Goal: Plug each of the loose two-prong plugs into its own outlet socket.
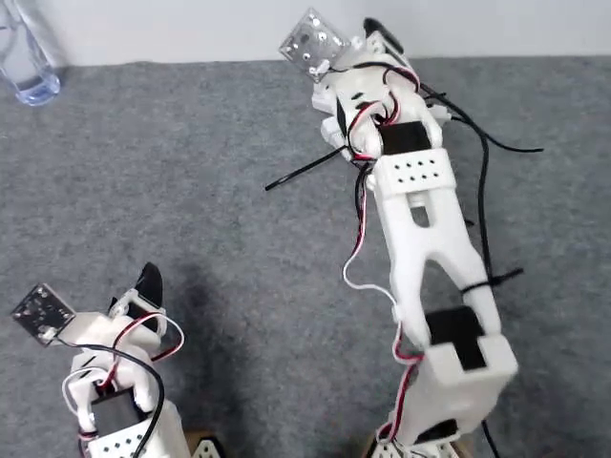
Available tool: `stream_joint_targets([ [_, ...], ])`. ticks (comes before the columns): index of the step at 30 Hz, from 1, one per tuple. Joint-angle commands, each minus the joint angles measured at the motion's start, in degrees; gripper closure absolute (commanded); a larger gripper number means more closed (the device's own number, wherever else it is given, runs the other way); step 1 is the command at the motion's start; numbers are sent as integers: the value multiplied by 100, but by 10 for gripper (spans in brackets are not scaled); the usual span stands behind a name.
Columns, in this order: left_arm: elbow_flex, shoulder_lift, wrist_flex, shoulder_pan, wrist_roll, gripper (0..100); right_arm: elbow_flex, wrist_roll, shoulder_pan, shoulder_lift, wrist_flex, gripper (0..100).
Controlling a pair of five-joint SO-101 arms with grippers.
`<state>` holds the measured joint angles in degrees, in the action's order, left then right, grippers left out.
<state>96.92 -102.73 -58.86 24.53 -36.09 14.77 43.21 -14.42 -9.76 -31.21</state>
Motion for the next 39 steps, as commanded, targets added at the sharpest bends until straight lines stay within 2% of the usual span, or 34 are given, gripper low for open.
stream_joint_targets([
  [1, -40, -18, 62, -18, 9, 732, 290, -62, -84, 927, -646, 812],
  [11, -40, -18, 26, -18, 9, 732, 290, -185, 145, 2659, -2290, 812],
  [17, -40, -18, -62, -18, 18, 732, 290, -1705, 418, 3600, -3099, 812],
  [27, -40, -35, -123, 0, 62, 732, 281, -3385, 1103, 4382, -4505, 812],
  [32, -40, -44, -88, -18, 510, 732, 281, -4220, 1279, 4488, -5763, 809],
  [35, -40, -44, 193, -18, 607, 731, 273, -4624, 1297, 4444, -6615, 809],
  [37, -40, -44, 396, -62, 985, 731, 149, -4730, 1297, 4435, -7108, 809],
  [39, -40, -44, 554, -273, 1609, 731, -343, -4738, 1314, 4514, -7152, 809],
])
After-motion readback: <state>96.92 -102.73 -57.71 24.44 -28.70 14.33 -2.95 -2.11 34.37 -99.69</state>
